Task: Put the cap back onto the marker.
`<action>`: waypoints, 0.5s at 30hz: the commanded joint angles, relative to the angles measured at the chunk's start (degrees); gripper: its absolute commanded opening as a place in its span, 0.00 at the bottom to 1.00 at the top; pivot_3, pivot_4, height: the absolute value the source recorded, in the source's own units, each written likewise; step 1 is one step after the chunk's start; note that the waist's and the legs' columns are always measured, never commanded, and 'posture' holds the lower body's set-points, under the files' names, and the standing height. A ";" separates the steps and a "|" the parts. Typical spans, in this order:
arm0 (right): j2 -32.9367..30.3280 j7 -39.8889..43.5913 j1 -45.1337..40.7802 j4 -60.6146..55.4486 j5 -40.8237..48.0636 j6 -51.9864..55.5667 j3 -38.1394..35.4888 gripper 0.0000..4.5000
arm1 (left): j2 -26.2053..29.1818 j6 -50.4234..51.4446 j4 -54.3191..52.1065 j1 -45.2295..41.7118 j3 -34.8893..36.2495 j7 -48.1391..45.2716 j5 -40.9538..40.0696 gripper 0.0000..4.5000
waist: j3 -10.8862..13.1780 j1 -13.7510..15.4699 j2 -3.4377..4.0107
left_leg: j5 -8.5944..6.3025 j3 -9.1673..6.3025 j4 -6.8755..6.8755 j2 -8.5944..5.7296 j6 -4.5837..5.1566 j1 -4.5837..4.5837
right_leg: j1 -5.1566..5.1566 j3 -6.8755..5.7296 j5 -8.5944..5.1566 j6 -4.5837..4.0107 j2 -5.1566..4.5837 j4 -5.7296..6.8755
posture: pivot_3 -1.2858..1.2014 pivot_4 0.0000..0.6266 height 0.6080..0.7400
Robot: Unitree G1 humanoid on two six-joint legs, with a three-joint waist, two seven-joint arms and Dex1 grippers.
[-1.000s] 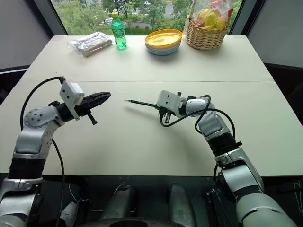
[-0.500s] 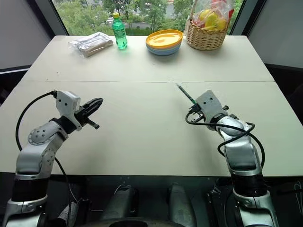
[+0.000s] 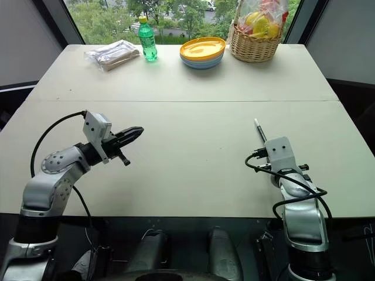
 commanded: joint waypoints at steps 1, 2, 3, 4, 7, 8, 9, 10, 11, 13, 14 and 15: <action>0.55 -1.29 0.84 0.55 1.07 -0.92 -2.40 0.03 | 0.90 0.40 -0.39 -1.60 -0.15 -1.48 -1.04 0.01 | 0.00 0.03 0.00 | 0.00 0.00 0.01 0.00 0.00 -0.01 | 0.00 0.00 0.00 0.00 0.00 -0.01 | 0.52 0.24 1.00; 0.58 -1.43 1.11 0.81 1.27 -1.23 -2.47 0.03 | 0.93 0.52 -0.38 -1.77 -0.18 -1.73 -1.16 0.01 | 0.00 0.03 0.00 | 0.00 0.00 0.02 0.00 0.00 0.00 | 0.01 0.00 0.00 0.00 0.00 -0.01 | 0.52 0.24 1.00; 0.61 -1.51 1.33 0.99 1.54 -1.45 -2.56 0.03 | 0.91 0.81 -0.44 -1.93 -0.19 -1.90 -1.31 0.01 | 0.00 0.05 0.00 | 0.00 0.00 0.02 0.00 0.00 0.00 | 0.01 0.00 0.00 0.00 0.00 -0.01 | 0.52 0.24 1.00; 0.64 -1.69 1.54 1.13 1.67 -1.61 -2.63 0.03 | 0.97 1.03 -0.54 -2.07 -0.31 -2.24 -1.39 0.01 | 0.00 0.04 0.00 | 0.00 -0.01 0.01 0.00 0.00 0.01 | 0.03 -0.01 0.00 0.00 0.00 -0.02 | 0.52 0.24 1.00; 0.69 -1.75 1.95 1.14 2.34 -1.90 -2.83 0.03 | 1.24 1.52 -0.85 -2.31 -0.76 -2.99 -1.50 0.01 | 0.00 0.05 0.00 | 0.00 -0.02 0.01 0.00 0.00 0.00 | 0.03 0.00 0.00 0.00 0.00 -0.03 | 0.52 0.24 1.00; 0.63 -1.81 2.08 0.99 2.53 -1.99 -2.86 0.03 | 1.37 1.58 -0.91 -2.36 -0.90 -3.18 -1.55 0.01 | 0.00 0.06 0.00 | 0.00 -0.02 0.01 0.00 0.00 0.00 | 0.03 0.00 0.00 0.00 0.00 -0.03 | 0.52 0.24 1.00; 0.65 -1.79 2.24 0.72 2.88 -2.30 -3.00 0.11 | 1.48 1.79 -0.98 -2.43 -1.02 -3.47 -1.83 0.01 | 0.00 0.06 0.00 | 0.00 -0.02 0.01 0.00 0.00 0.00 | 0.03 0.00 0.00 0.00 0.00 -0.03 | 0.52 0.24 1.00; 0.40 -1.68 2.38 0.43 3.05 -2.59 -2.95 0.16 | 1.57 1.74 -1.00 -2.54 -1.14 -3.75 -1.91 0.01 | 0.00 0.07 0.00 | 0.00 -0.02 0.01 0.00 0.00 0.00 | 0.03 0.00 0.00 0.00 0.00 -0.03 | 0.52 0.24 1.00; 0.03 -1.58 2.49 0.24 3.13 -2.85 -2.81 0.24 | 1.63 1.70 -1.00 -2.63 -1.21 -3.92 -1.93 0.01 | 0.00 0.05 0.00 | 0.00 -0.02 0.01 0.00 0.00 0.00 | 0.03 -0.01 0.00 0.00 0.00 -0.03 | 0.52 0.24 1.00; -1.12 -1.17 2.46 -0.18 3.05 -3.64 -2.37 0.38 | 1.82 1.88 -0.84 -3.13 -1.42 -4.58 -2.24 0.01 | 0.00 0.04 0.00 | 0.00 -0.02 0.01 0.00 0.00 0.00 | 0.03 -0.01 0.00 0.00 0.00 -0.03 | 0.52 0.24 1.00; -1.64 -1.03 2.26 -0.47 3.07 -3.81 -2.26 0.43 | 1.89 2.02 -0.66 -3.44 -1.52 -4.88 -2.34 0.01 | 0.00 0.04 0.00 | 0.00 -0.02 0.01 0.00 0.00 0.01 | 0.03 -0.01 0.00 0.00 0.00 -0.03 | 0.52 0.24 1.00; -2.16 -0.79 2.04 -0.83 3.16 -3.65 -2.16 0.52 | 2.00 2.14 -0.51 -3.69 -1.65 -5.17 -2.33 0.01 | 0.00 0.04 0.00 | 0.00 -0.02 0.01 0.00 0.00 0.01 | 0.03 -0.01 0.00 0.00 0.00 -0.03 | 0.52 0.24 1.00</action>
